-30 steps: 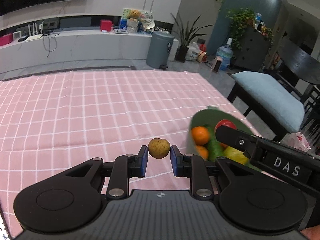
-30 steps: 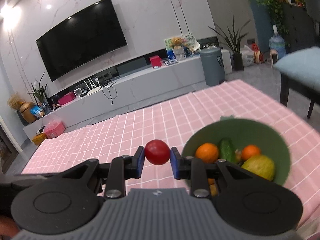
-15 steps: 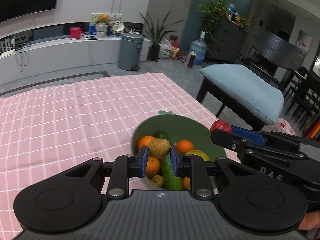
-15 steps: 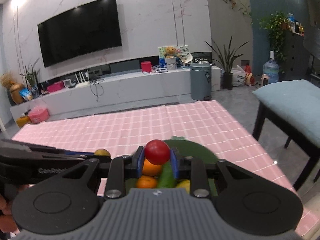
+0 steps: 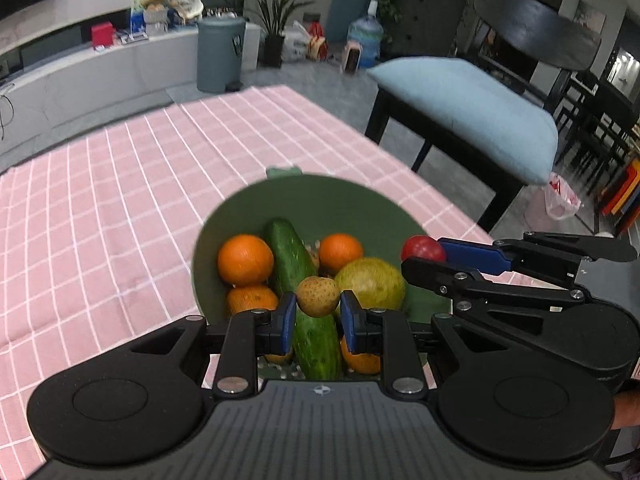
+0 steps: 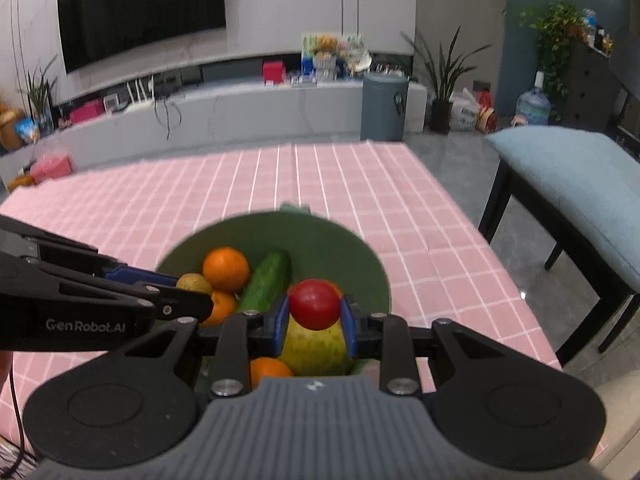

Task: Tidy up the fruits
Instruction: 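Carry the brown fruit and tomato into the green colander and open both tools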

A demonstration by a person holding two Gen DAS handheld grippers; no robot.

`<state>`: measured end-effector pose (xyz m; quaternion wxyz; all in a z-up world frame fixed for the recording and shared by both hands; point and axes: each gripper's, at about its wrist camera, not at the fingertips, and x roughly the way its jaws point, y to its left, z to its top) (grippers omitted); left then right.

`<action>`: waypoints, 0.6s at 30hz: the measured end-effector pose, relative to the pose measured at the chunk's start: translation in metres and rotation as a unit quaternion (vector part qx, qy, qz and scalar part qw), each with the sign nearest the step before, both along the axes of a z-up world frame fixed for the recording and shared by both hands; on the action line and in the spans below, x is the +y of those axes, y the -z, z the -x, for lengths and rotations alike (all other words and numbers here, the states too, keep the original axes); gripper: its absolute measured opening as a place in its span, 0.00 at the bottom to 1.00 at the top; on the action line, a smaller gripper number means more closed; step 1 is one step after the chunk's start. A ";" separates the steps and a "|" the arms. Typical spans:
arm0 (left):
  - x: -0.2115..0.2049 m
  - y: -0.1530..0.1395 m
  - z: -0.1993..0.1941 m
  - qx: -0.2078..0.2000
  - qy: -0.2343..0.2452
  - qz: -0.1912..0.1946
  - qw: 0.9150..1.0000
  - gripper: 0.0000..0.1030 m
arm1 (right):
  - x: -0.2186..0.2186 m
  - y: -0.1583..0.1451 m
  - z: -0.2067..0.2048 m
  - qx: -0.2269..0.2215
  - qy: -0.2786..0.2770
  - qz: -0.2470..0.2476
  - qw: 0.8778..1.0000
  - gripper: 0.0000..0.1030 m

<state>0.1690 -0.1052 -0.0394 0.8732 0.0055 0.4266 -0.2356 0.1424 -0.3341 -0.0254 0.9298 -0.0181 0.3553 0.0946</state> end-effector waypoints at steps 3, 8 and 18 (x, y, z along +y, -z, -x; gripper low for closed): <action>-0.001 0.008 -0.003 0.012 0.002 -0.003 1.000 0.26 | 0.002 0.009 -0.007 0.023 -0.004 0.002 1.000 0.23; -0.004 0.019 -0.008 0.026 0.006 -0.007 1.000 0.26 | 0.006 0.018 -0.013 0.043 -0.005 0.006 0.999 0.23; -0.002 0.031 -0.011 0.040 0.008 -0.014 0.999 0.26 | 0.013 0.023 -0.017 0.052 -0.013 0.023 0.998 0.24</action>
